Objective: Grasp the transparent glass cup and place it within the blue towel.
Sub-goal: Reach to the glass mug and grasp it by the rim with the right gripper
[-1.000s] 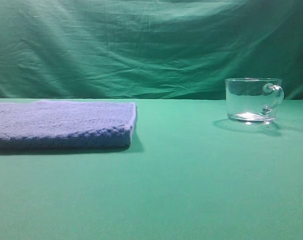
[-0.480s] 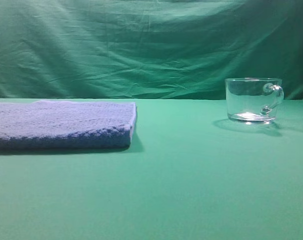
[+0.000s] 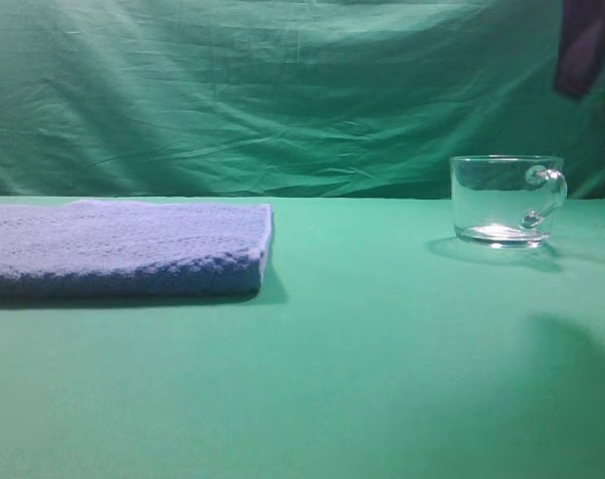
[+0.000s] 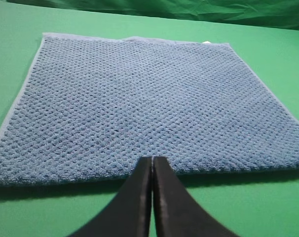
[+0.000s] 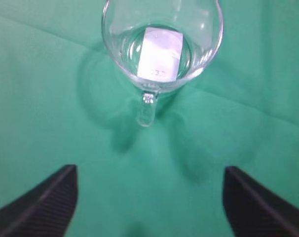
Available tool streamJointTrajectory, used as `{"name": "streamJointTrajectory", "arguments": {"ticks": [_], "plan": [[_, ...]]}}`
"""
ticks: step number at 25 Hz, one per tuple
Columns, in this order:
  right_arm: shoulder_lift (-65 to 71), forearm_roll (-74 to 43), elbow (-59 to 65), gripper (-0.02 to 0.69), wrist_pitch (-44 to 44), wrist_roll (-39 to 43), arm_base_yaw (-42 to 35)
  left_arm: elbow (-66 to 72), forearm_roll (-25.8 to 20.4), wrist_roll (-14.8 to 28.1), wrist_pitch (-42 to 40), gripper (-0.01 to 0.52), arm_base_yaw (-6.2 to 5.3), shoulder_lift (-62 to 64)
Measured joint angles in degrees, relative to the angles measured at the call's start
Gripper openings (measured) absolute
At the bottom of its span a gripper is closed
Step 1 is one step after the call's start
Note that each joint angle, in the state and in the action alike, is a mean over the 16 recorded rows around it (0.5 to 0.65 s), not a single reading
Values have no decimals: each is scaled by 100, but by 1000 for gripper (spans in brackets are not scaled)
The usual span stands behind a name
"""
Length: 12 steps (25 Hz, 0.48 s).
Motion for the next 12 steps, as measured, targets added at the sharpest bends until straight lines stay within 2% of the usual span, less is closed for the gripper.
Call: {"name": "streamJointTrajectory", "arguments": {"ticks": [12], "plan": [[877, 29, -506, 196, -347, -13, 21, 0, 0, 0, 0, 0, 0, 0]]}}
